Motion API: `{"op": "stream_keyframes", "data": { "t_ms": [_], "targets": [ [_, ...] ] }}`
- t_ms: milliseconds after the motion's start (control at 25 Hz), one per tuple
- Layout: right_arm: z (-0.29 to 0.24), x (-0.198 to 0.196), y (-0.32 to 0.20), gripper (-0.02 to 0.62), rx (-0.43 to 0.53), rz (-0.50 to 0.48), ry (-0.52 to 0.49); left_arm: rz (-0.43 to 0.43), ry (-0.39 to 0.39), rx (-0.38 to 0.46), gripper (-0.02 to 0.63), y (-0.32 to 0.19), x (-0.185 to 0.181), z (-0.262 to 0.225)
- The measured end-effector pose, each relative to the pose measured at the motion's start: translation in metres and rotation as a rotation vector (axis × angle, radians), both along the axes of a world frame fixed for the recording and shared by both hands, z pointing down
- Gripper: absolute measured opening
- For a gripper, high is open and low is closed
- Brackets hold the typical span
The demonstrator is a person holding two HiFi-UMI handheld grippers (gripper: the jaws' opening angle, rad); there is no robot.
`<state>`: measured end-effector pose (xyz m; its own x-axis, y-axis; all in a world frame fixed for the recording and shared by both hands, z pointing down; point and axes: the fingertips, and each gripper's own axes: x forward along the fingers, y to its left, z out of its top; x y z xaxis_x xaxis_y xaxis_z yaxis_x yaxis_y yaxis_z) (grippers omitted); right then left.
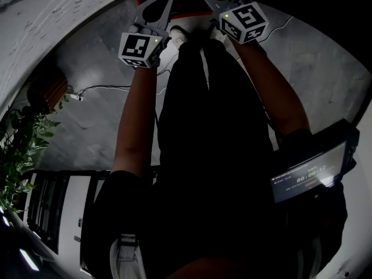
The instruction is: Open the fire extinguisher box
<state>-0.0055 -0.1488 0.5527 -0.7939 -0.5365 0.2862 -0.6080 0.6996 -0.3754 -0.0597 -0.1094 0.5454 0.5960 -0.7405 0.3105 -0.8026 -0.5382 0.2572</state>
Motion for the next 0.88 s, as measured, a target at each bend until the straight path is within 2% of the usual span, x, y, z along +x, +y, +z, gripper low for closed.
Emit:
{"op": "stream_keyframes", "data": {
  "t_ms": [120,440,600,720,880],
  "targets": [
    [-0.028,0.004,0.016,0.037,0.018,-0.034,0.005,0.003,0.003,0.012,0.0,0.011,0.004,-0.028],
    [-0.123,-0.004,0.061,0.017,0.113,-0.167,0.005,0.043,0.07,0.074,0.0,0.045,0.012,-0.126],
    [-0.172,-0.014,0.092,0.017,0.15,-0.234,-0.027,0.066,0.059,0.127,0.0,0.068,0.013,-0.177],
    [-0.203,-0.019,0.111,0.017,0.174,-0.284,-0.045,0.076,0.061,0.117,0.0,0.081,0.019,-0.208],
    [-0.236,-0.025,0.13,0.017,0.214,-0.337,-0.048,0.086,0.055,0.195,0.0,0.098,0.018,-0.23]
  ]
}}
